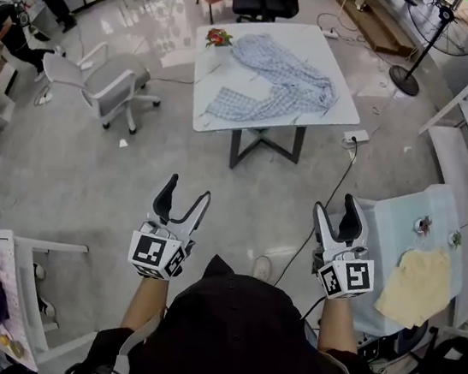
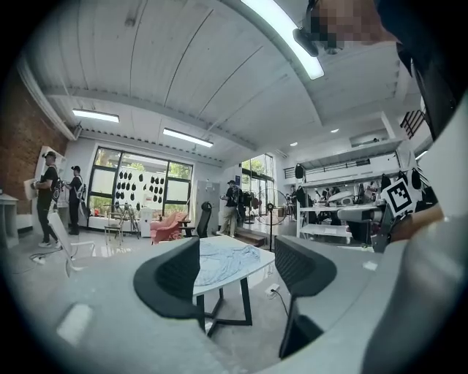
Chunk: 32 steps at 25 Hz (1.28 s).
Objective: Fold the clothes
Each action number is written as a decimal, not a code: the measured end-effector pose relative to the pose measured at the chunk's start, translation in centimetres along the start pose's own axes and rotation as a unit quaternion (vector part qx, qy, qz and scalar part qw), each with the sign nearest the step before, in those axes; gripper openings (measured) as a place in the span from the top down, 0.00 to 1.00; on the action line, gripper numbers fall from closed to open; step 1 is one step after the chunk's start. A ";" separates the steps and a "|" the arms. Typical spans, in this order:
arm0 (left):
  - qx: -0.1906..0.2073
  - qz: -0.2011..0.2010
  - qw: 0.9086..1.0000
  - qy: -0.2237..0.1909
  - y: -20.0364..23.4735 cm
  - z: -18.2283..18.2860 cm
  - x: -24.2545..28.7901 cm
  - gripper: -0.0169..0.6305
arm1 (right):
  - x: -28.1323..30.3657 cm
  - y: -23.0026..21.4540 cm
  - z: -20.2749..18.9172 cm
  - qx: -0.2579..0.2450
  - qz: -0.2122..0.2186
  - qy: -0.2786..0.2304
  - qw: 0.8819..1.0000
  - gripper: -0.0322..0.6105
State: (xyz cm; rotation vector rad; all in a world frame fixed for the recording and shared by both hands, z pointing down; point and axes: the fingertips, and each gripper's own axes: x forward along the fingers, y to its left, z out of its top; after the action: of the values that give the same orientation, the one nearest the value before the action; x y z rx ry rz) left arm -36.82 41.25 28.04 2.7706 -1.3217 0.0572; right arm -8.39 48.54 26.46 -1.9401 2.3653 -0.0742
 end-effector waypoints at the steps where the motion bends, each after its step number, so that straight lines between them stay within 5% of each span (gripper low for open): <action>1: 0.000 0.001 1.000 0.000 -0.2 0.0 0.4 0.47 | 0.1 -0.5 0.1 0.002 0.001 -0.001 1.000 0.51; 19: 0.021 -0.009 0.999 0.025 -6.7 -0.7 9.0 0.48 | 1.8 -9.3 -0.5 0.016 0.028 0.013 0.999 0.51; 32: 0.014 -0.042 0.999 0.032 -2.1 -1.9 19.6 0.50 | 10.1 -13.1 -2.1 0.000 -0.002 0.042 0.999 0.51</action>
State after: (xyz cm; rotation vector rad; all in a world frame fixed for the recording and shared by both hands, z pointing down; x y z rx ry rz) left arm -22.90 27.56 31.07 2.8188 -1.1971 0.1588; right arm 2.27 36.07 29.35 -1.9793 2.4140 -0.1591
